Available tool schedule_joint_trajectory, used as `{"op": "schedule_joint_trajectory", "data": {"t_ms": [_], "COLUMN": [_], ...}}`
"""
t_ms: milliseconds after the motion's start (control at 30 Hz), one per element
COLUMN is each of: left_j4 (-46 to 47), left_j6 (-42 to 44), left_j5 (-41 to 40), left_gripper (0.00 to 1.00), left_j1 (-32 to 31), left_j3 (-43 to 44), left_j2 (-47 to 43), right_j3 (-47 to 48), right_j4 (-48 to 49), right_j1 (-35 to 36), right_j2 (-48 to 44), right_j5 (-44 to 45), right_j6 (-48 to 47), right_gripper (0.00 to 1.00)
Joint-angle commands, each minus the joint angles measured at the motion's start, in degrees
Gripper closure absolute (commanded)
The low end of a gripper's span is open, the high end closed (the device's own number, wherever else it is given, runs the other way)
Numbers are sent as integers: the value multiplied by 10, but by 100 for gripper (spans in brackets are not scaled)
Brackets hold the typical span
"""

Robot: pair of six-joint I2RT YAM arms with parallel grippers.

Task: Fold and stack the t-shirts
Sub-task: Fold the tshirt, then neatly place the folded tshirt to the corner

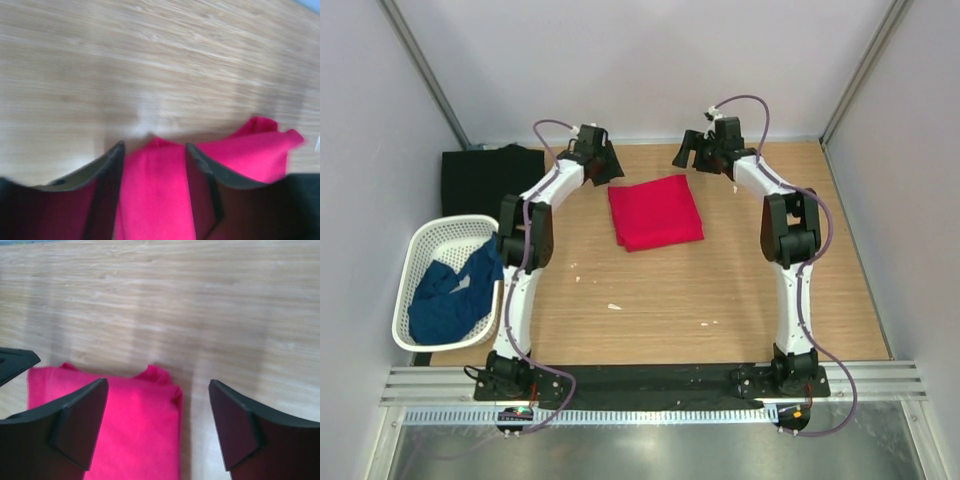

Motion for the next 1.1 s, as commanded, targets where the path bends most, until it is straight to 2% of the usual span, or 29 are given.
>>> {"op": "schedule_joint_trajectory", "data": {"t_ms": [0, 33, 100, 200, 267, 367, 567, 767, 1067], "left_j4": [-8, -11, -11, -5, 21, 57, 83, 127, 173], "left_j6": [33, 31, 26, -6, -40, -73, -100, -117, -152], "left_j5": [16, 22, 22, 15, 30, 23, 33, 40, 73], "left_gripper": [42, 36, 27, 27, 28, 28, 29, 30, 31], "left_j1": [4, 4, 2, 2, -1, -10, -21, -20, -26], "left_j3": [-29, -44, -109, -192, -283, -364, -393, -373, -371], "left_j2": [-119, -153, -194, -269, -316, -342, -309, -248, -180], "right_j3": [-69, -93, -167, -240, -274, -345, -431, -523, -529], "right_j4": [2, 11, 24, 36, 46, 65, 49, 88, 32], "right_j1": [-2, -2, -2, -1, 1, 5, 7, 19, 22], "right_j2": [-141, -159, -214, -261, -278, -306, -336, -401, -422], "right_j5": [-17, -16, -9, -11, -22, -7, 50, 47, 103], "right_j6": [-8, -8, -6, 0, 8, 22, 43, 82, 87], "right_gripper": [5, 0, 0, 0, 0, 1, 0, 0, 0]}}
